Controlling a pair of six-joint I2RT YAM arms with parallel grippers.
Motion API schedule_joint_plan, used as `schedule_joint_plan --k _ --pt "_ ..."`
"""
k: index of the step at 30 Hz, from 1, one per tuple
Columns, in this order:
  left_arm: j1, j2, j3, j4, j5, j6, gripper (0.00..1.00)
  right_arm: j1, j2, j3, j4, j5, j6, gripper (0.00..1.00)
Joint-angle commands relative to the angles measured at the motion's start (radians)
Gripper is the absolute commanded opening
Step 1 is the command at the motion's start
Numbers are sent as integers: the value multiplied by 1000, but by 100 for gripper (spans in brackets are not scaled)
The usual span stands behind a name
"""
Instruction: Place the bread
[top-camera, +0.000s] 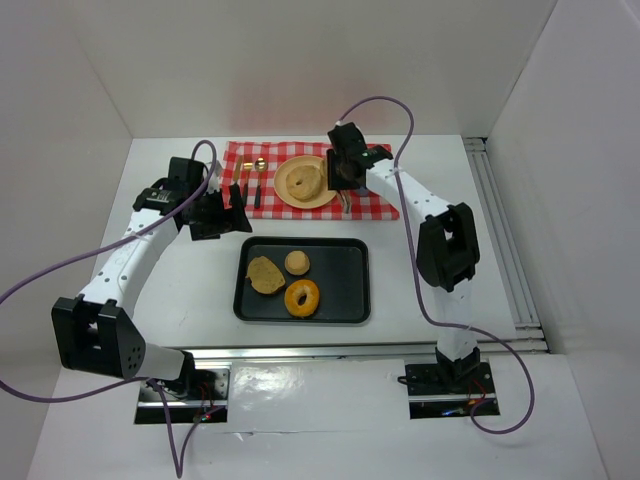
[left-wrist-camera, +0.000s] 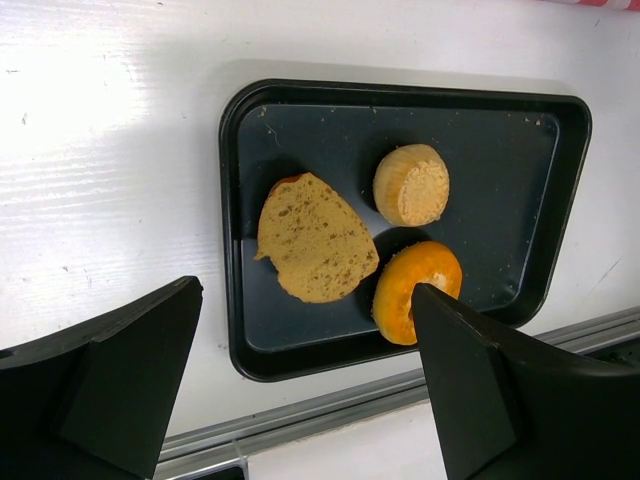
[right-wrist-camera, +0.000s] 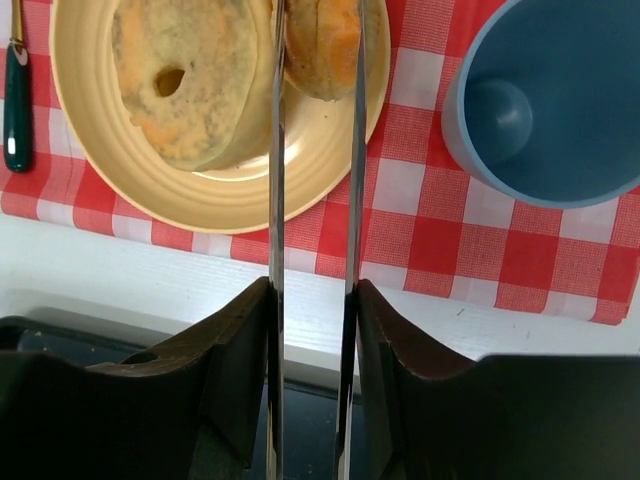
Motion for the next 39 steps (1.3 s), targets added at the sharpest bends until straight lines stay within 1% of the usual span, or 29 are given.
schedule_joint_plan --k 1,5,8,13,16,19,24,26,30,39 --pt "5 7 35 -3 2 -17 100 4 0 15 92 -44 2 44" --pt "5 7 35 -3 2 -17 100 4 9 6 116 -56 2 45" --pt "5 7 35 -3 2 -17 100 -5 34 6 159 -112 11 46" --pt "5 7 35 -3 22 -17 100 -5 69 17 168 -98 11 47" --pt "5 7 35 -3 22 -8 100 -5 39 -15 191 -98 11 49" --pt "5 7 35 -3 13 -8 100 -5 6 -34 191 -73 11 55" --pt "5 7 35 -3 23 -8 100 15 -43 -89 182 -63 11 56" --pt "5 7 35 -3 23 -8 100 15 -63 -104 182 -63 21 58" --pt "5 7 35 -3 23 -8 100 15 -118 -155 193 -53 32 59" --pt "5 -2 24 -3 33 -8 100 15 -161 -155 182 -63 32 60"
